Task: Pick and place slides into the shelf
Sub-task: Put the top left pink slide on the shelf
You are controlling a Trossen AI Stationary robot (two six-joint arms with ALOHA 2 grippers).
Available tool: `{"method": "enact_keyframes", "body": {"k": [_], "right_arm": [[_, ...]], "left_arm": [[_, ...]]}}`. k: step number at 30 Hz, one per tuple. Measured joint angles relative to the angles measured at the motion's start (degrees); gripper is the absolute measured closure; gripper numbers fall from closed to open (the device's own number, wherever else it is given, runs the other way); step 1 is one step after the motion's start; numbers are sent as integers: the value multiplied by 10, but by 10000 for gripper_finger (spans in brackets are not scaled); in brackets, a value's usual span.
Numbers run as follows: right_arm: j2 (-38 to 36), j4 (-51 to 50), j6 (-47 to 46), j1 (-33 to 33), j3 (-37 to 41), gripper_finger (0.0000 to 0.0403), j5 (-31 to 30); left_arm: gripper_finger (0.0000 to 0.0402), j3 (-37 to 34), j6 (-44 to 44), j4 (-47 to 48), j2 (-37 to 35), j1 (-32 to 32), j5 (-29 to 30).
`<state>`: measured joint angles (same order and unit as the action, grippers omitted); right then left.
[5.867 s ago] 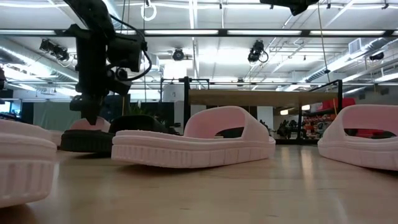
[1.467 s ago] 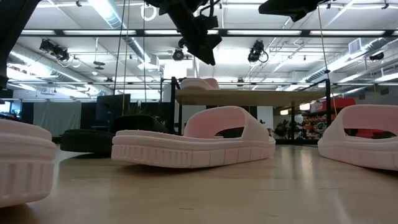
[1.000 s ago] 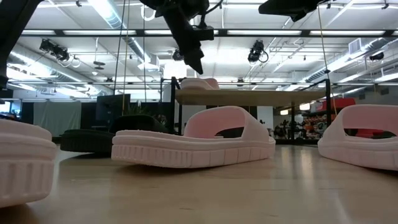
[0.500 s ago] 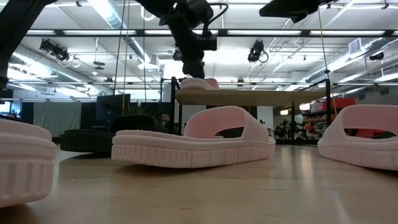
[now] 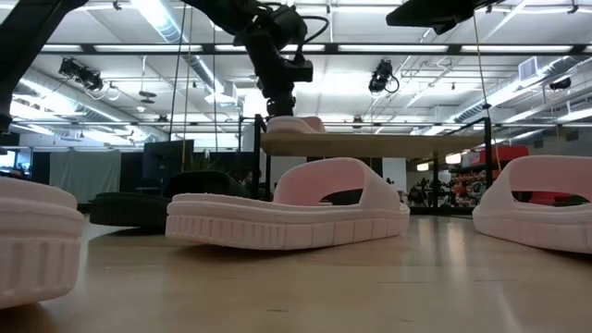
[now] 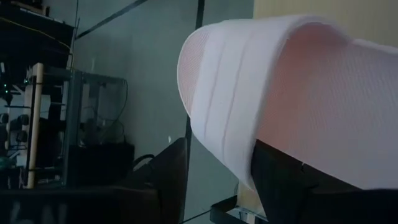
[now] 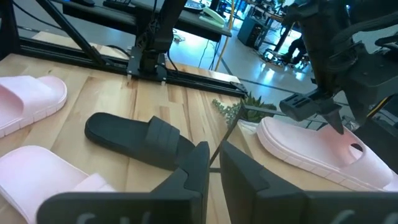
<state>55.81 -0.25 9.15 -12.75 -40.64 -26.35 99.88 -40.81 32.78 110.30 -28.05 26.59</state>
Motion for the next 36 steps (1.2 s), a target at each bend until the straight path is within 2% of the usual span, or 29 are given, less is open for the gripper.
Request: {"method": "enact_keyframes", "body": {"k": [4, 8, 14, 19, 26, 29, 31, 36], "right_arm": [[0, 0, 0, 0, 0, 357, 0], [0, 0, 0, 0, 0, 357, 0], [0, 0, 0, 0, 0, 357, 0], [0, -2, 0, 0, 0, 357, 0], [0, -3, 0, 0, 0, 357, 0], [0, -4, 0, 0, 0, 357, 0], [0, -6, 0, 0, 0, 357, 0], [0, -7, 0, 0, 0, 357, 0]], "left_arm": [[225, 0, 9, 1, 0, -10, -9], [227, 0, 34, 0, 0, -16, -56], [247, 0, 45, 0, 0, -15, -59], [287, 0, 81, 1, 0, -17, -61], [385, 0, 152, 2, 1, -17, -60], [386, 0, 218, 3, 1, -11, -57], [383, 0, 243, 3, 1, -2, -43], [392, 0, 271, 7, 0, 38, 60]]}}
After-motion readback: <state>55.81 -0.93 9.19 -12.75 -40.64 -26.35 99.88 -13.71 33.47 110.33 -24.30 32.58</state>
